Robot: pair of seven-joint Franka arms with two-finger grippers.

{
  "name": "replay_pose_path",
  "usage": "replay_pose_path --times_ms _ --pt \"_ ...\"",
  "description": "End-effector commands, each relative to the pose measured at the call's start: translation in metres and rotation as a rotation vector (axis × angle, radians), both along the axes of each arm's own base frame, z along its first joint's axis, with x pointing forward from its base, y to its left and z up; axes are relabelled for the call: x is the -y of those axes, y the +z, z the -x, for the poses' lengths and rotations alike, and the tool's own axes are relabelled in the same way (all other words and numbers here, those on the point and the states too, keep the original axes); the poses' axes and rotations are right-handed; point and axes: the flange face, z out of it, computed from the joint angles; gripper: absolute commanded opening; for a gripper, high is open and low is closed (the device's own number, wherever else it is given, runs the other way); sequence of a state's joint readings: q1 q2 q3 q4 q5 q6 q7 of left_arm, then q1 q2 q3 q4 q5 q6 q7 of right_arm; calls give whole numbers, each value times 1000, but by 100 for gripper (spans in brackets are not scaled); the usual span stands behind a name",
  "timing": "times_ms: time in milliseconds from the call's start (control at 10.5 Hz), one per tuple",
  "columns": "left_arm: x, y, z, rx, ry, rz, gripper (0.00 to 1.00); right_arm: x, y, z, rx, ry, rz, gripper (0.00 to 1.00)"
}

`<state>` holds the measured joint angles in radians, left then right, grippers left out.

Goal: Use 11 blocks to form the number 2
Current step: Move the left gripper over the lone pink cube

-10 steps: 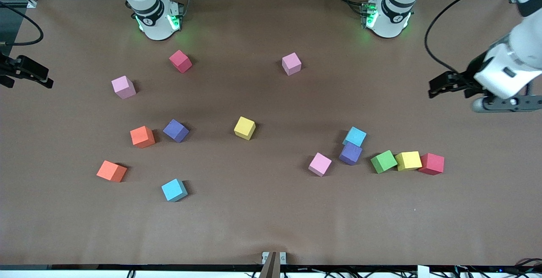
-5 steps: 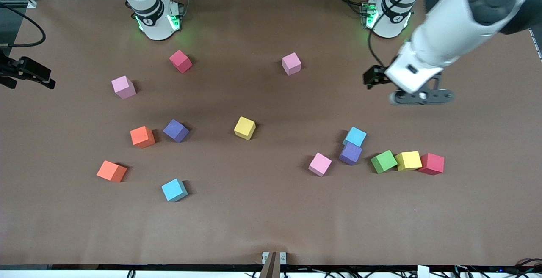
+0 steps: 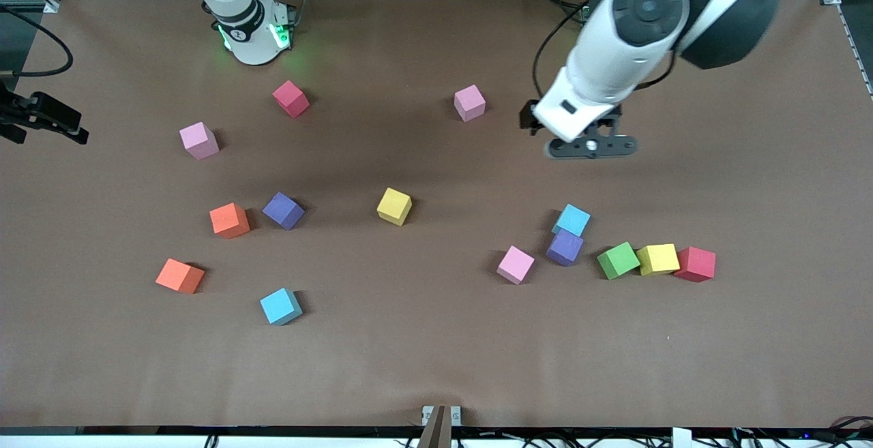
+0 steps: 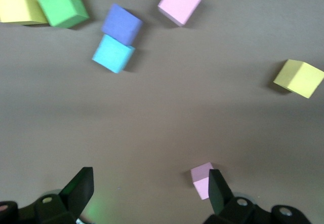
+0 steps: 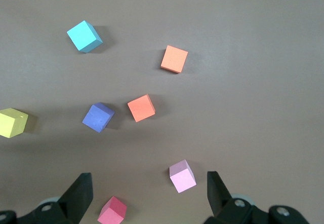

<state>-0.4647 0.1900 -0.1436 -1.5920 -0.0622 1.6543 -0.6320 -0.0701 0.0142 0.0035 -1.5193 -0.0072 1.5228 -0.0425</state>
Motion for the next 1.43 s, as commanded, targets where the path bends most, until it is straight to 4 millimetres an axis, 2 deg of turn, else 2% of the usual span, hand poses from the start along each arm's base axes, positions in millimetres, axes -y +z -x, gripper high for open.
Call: replay_pose_path --times_ms 0,95,286,571,762,952,1048,1333 --pt "34 -52 18 -28 96 -4 100 1 -7 -3 -8 -17 5 100" --pt "50 -68 29 -18 98 32 100 1 -11 -5 -11 -17 4 100" --pt "68 -106 53 -44 98 46 100 4 -12 -6 -11 -22 4 100" --pt "91 -124 72 -62 68 48 100 13 -29 -15 -38 -37 2 100" --pt "110 -143 80 -90 161 61 100 15 -38 -20 -52 -39 1 100" --pt "126 -154 98 -106 145 45 100 18 -49 -25 -67 -41 11 100" --pt "129 -162 100 -114 143 38 100 21 -54 -28 -75 -43 12 100" --pt "144 -170 112 -107 177 42 100 16 -62 -33 -80 -37 5 100"
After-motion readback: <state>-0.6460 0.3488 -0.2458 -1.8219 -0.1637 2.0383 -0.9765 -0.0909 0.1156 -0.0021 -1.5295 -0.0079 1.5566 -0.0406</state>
